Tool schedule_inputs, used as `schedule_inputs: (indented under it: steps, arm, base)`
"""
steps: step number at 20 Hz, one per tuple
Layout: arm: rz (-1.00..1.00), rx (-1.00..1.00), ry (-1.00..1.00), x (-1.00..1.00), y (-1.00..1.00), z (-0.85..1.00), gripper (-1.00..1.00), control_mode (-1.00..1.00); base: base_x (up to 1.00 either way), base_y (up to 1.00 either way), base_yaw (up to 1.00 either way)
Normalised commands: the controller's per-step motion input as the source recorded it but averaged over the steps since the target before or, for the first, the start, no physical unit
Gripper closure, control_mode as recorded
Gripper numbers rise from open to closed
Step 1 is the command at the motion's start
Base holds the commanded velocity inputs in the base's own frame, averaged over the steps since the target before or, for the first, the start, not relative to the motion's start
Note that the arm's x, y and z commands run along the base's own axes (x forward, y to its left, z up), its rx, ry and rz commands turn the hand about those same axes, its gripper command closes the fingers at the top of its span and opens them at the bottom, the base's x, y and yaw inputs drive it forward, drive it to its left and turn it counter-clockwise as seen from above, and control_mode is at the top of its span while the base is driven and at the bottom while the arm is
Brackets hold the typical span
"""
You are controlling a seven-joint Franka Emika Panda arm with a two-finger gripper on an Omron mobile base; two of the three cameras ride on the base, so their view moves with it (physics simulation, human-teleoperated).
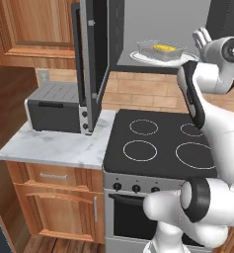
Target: Place the tupperware containing the shrimp and corn meal in the microwave. Close the microwave door and press the start button to reheat the meal.
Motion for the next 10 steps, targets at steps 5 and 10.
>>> schedule_inputs:
  steps: [5,10]
  arm:
    - [0.09,-0.05,-0.13,-0.7,0.0,0.07,-1.0,-1.0]
    - [0.18,-0.21,-0.12,-0.71,0.31,0.11,-1.0,-1.0]
  base:
    - [0.0,0.0,0.0]
    - [0.0,0.0,0.0]
